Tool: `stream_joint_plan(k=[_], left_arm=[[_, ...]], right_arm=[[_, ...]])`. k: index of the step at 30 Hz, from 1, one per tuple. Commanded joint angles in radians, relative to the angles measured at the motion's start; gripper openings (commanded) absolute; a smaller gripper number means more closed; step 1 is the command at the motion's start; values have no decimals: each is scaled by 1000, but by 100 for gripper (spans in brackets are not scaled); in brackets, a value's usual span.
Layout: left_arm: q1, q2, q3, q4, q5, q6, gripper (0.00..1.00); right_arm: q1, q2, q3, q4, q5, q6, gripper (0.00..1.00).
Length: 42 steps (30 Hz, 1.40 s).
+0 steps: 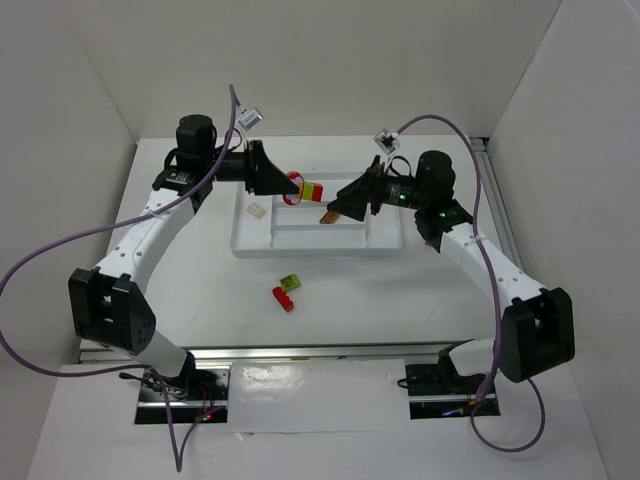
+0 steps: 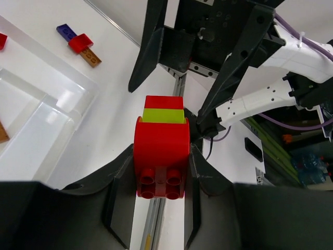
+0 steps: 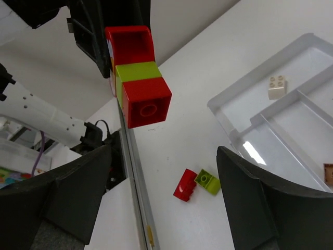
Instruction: Sort the legos into containers by color
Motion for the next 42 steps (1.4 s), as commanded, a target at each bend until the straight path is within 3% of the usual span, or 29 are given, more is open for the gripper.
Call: stream_joint_plan(k=[1,11,16,25,28,29,34,39,42], left_arm=[[-1,9,-11,95,58,-37,0],[-1,9,-11,70,58,-17,0],[-1,9,-22,71,67,-8,0],[-1,9,-22,52,67,19,0],[-1,9,-22,43,67,19,0],[-1,9,-22,43,67,19,0],[10,9,-22,32,58,29,0],[45,0,-31,20,58,29,0],[65,-9,-40,11,47,38,0]], right_arm=[[-2,49,31,143,-81,44,89],[41,106,83,244,-110,101,90],[41,151,92,369,-139,205,83],[82,198,111,413,-150,232,58],[82,198,111,413,-150,232,36],[82,198,111,413,-139,232,24],[82,151,82,333,-63,189,4],[53,106,31,276,-5,155,2],[32,69,8,142,84,77,0]])
